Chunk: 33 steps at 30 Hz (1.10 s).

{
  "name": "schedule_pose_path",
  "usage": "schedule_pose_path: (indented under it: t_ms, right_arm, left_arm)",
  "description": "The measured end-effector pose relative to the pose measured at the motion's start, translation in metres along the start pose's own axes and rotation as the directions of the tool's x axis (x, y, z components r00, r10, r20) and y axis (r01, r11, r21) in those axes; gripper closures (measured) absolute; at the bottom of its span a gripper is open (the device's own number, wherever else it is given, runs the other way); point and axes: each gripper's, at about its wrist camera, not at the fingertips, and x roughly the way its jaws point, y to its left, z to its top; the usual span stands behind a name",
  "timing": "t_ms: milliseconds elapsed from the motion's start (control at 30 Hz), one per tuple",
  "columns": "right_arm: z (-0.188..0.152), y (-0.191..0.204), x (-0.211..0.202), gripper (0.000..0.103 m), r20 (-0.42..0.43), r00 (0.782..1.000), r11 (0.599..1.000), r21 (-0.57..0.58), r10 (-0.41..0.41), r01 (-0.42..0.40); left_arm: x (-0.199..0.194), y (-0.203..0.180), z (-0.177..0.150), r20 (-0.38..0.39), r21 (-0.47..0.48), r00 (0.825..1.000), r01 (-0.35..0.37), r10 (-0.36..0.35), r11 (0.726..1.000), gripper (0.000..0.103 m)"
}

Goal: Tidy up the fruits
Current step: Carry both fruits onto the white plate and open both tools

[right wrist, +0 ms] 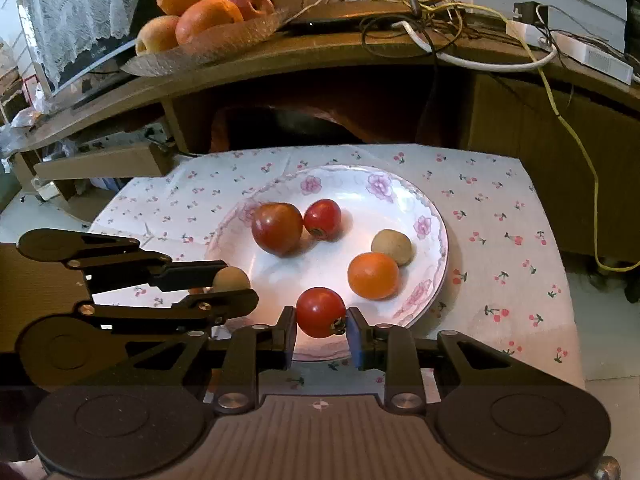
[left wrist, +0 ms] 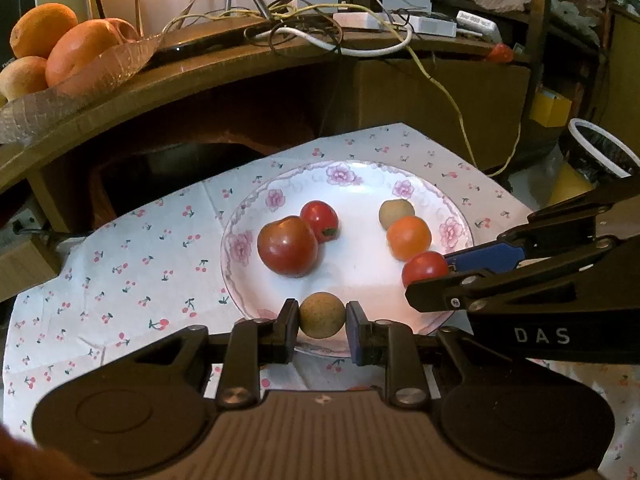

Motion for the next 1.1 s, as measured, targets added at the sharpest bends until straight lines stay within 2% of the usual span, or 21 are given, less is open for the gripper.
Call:
schedule_pose_path:
  t_ms: [633,1100]
  right_arm:
    - [0.002,-0.001,-0.003,0.071,0.028,1.0,1.0,0.01,-0.004,0.003]
    - [-0.007,0.017,-0.019,0.067,0.007,0.997,0.997,-0.017,0.079,-0.079]
  left_arm:
    - [-0.01,0.007,0.004,0.028,-0.028,0.999,-0.025,0.025,0.999,0.065]
    - [-0.026,0.022,-0.003,0.029,-0.028,0.999,-0.036,0.037,0.999,0.064]
